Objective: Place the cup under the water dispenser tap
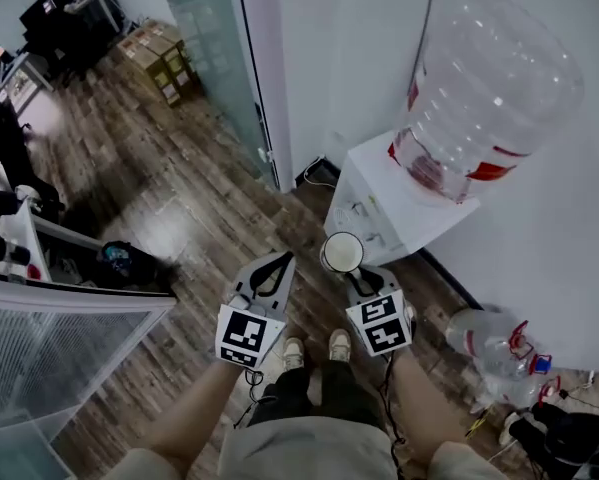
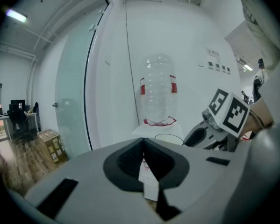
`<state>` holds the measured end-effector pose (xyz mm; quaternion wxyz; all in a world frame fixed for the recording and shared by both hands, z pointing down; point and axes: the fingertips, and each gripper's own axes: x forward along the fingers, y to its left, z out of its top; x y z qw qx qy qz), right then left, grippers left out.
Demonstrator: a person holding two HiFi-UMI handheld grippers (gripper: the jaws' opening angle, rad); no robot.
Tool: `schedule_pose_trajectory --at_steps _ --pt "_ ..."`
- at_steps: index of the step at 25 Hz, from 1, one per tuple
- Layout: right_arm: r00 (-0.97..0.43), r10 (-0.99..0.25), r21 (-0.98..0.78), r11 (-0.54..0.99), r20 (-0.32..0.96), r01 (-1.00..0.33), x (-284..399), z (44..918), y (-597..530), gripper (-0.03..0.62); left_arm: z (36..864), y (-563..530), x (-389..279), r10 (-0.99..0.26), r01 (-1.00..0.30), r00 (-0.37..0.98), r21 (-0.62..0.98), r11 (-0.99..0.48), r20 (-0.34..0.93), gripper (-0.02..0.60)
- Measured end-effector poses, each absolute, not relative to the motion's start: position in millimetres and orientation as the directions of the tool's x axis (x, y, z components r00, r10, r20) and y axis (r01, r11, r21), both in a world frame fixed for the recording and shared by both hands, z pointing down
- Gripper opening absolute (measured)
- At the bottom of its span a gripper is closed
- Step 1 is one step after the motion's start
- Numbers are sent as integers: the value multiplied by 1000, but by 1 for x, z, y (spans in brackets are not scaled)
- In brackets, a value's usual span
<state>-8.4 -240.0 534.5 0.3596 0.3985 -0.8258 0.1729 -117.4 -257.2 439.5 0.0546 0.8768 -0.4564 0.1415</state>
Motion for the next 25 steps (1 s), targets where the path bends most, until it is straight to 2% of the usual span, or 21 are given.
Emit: schedule_pose_trajectory --at_steps 11,25 --pt "-364 -532 -28 537 764 -843 10 657 -289 69 539 -304 -110 -823 -866 478 5 -501 307 5" --pt "-283 -509 -37 440 813 -897 32 793 -336 69 671 -352 -95 -783 -862 486 61 -504 388 5"
